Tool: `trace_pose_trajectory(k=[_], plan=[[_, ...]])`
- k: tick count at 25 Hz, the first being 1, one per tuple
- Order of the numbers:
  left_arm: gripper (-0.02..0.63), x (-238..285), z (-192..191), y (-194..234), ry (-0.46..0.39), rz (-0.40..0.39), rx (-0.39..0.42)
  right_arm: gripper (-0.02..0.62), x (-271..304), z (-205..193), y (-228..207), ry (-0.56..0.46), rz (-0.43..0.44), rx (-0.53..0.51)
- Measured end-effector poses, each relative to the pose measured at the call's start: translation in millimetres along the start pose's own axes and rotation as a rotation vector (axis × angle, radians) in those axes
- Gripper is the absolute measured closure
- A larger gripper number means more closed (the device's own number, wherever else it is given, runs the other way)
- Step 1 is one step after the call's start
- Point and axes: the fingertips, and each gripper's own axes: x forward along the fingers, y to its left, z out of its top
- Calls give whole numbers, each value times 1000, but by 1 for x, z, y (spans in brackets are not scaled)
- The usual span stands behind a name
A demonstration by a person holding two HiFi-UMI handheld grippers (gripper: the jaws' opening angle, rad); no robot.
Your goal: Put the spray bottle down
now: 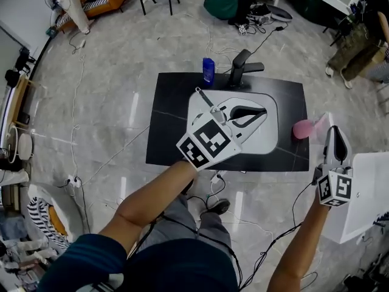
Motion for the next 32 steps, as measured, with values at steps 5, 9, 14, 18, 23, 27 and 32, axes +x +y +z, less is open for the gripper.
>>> trace_pose_trajectory(k=[5,9,14,18,23,27,32], plan=[[601,-35,13,-3,1,-12,45,583,-22,38,47,7,58,-6],[601,-64,25,-5,-24,-13,50,584,-42,64,79,18,72,18],[601,-97,41,-10,-46,-21,50,584,-64,96,110,30,91,50],[601,-115,57,-3,-97,-11,42,588,-81,118,120,52,58,1],[601,-140,63,0,-122,4,24,588,-101,137,137,75,44,-5],[601,-147,72,-8,-134,-27,45,588,-115,157,138,47,2,5],[601,-147,78,-14,-144,-56,56,588,-133,165,134,38,-50,2]])
